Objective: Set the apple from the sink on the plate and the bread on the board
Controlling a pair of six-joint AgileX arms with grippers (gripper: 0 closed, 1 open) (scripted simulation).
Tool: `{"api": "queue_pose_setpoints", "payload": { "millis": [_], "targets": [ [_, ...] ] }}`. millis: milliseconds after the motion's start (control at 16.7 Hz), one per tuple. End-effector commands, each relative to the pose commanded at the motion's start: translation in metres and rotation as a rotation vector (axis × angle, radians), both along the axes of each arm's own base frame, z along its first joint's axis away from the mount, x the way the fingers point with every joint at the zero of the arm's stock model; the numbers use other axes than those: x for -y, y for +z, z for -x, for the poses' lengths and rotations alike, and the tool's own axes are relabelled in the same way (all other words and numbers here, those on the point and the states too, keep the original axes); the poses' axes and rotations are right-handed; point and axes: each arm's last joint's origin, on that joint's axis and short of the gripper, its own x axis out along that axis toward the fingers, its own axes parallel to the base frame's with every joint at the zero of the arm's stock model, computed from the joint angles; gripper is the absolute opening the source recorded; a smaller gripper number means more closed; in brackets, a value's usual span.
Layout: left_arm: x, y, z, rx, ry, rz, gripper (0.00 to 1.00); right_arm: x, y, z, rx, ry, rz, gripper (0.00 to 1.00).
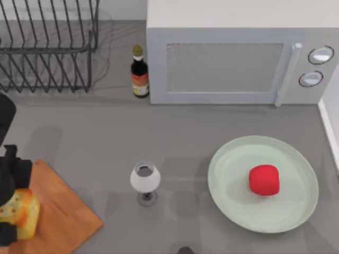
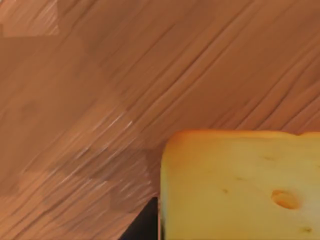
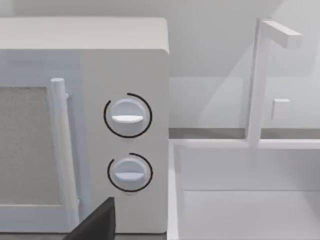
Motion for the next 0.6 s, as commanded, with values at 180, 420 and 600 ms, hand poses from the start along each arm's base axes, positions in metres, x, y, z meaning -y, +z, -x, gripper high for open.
{"api": "queue_pose_setpoints", "payload": {
  "millis": [180,420,600],
  "targets": [
    [0.0,0.0,0.0,0.0,0.0,0.0,0.68,0.0,0.0,0.0,0.0,0.0,0.0,1.0],
    [0.0,0.0,0.0,0.0,0.0,0.0,0.98,0.0,0.0,0.0,0.0,0.0,0.0,1.0],
    [0.0,0.0,0.0,0.0,0.0,0.0,1.0,0.0,0.0,0.0,0.0,0.0,0.0,1.0]
  ]
}}
